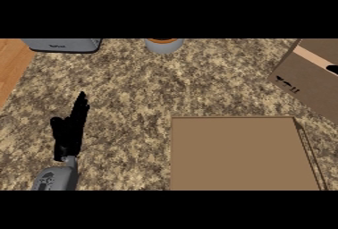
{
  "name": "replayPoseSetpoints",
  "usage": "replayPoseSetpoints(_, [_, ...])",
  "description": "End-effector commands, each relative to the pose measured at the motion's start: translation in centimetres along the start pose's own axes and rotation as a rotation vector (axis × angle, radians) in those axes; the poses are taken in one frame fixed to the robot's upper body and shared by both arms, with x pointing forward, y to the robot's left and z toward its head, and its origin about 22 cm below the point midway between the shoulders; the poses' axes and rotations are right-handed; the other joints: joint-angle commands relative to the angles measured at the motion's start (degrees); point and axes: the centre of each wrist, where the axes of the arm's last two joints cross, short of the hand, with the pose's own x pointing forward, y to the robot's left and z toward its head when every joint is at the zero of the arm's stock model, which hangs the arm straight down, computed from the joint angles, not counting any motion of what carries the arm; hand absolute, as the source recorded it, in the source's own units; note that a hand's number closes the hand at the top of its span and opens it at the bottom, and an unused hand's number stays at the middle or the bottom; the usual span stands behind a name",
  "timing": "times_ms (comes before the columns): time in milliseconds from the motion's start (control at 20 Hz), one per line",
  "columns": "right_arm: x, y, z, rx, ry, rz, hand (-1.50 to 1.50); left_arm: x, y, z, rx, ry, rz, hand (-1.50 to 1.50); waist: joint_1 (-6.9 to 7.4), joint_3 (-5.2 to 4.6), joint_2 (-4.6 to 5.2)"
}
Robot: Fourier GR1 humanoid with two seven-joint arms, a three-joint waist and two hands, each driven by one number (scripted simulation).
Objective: Pick the cupcake from the tray and place it in the cardboard box
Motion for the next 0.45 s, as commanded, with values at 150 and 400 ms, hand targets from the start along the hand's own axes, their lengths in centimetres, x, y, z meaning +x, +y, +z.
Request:
replayPoseSetpoints(150, [-1.2, -2.0, 0.0, -0.062, -0.110, -0.379, -1.50, -1.5, 0.8, 0.3, 0.028, 0.017, -0.004, 0.00, -0.77, 0.05, -0.06])
replayPoseSetpoints(400, [-3.7, -3.3, 1.0, -0.115, -0.043, -0.510, -1.50, -0.3, 0.5, -0.2, 0.018, 0.018, 0.009, 0.00, -0.71, 0.01, -0.18])
